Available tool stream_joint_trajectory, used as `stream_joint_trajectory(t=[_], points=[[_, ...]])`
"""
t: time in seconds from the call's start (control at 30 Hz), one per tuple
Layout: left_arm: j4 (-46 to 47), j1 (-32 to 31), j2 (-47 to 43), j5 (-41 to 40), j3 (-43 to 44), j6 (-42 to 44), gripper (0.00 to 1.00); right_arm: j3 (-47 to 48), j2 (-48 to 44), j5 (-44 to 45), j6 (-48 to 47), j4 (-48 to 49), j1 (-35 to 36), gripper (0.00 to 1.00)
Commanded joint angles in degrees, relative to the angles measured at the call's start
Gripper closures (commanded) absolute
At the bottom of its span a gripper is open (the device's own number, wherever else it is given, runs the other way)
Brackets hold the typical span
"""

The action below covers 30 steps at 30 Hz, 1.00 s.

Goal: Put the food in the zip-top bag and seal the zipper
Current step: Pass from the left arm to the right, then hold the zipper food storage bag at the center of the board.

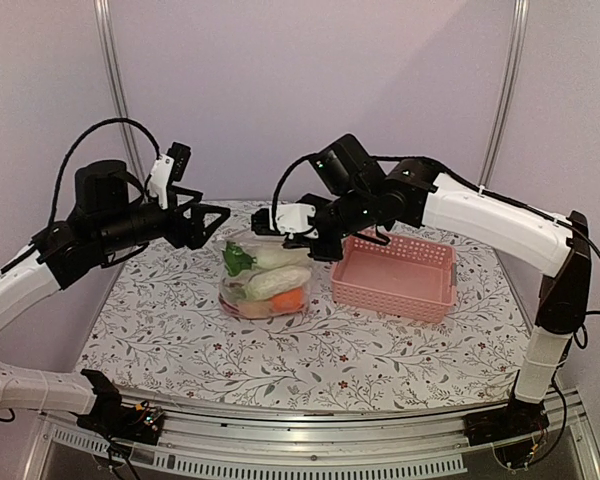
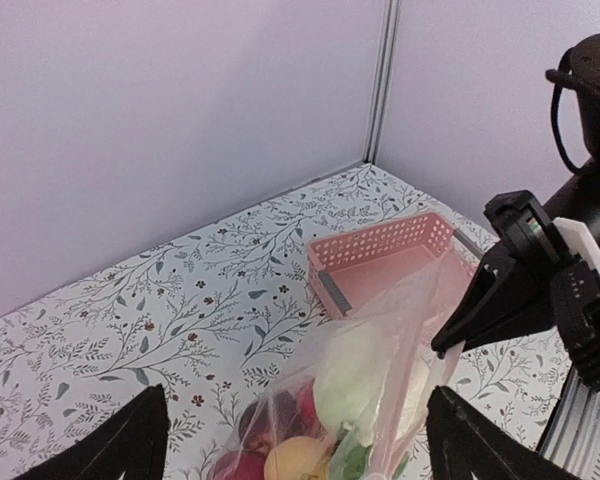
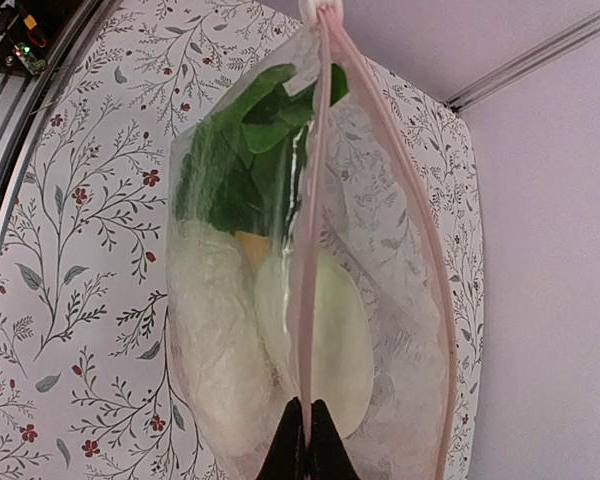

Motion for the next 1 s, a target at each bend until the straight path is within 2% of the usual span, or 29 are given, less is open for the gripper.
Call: stream_joint_trajectory(t=[0.0,0.13,0.3,0.4,0.6,0.77,0.97], points=[[10.40,0.63,-7.35,1.89,-7.69,-3.47,0.12,2.52,-2.12,-0.85,1.88,1.19,-0.48,1.00],[14.18,0.59,-13.82,2.45,-16.36,-5.59,0.18,3.89,-2.71,-1.59,2.66,1.17,-0.83,1.00],[22.06,0.62,-14.97,4.21,-22.56,-8.10,0.27,5.14,-2.98,-1.68,3.17,1.24,-1.14,1.00],[25.97,0.71,-13.49,2.74,-24.68,-8.24,0.30,5.12,-2.91,-1.49,2.82,1.21,-1.18,1.00],[31.17,2.06,-8.37,5.10,-25.07,-7.78,0.35,4.87,-3.03,-1.48,2.67,1.00,-1.20,1.00],[34.38,3.36,-5.19,8.20,-24.08,-7.36,0.51,4.01,-2.90,-1.42,2.80,1.04,-1.26,1.00],[34.89,4.12,-3.68,9.85,-23.43,-6.26,0.55,3.72,-3.03,-1.06,2.85,1.04,-1.25,1.00]])
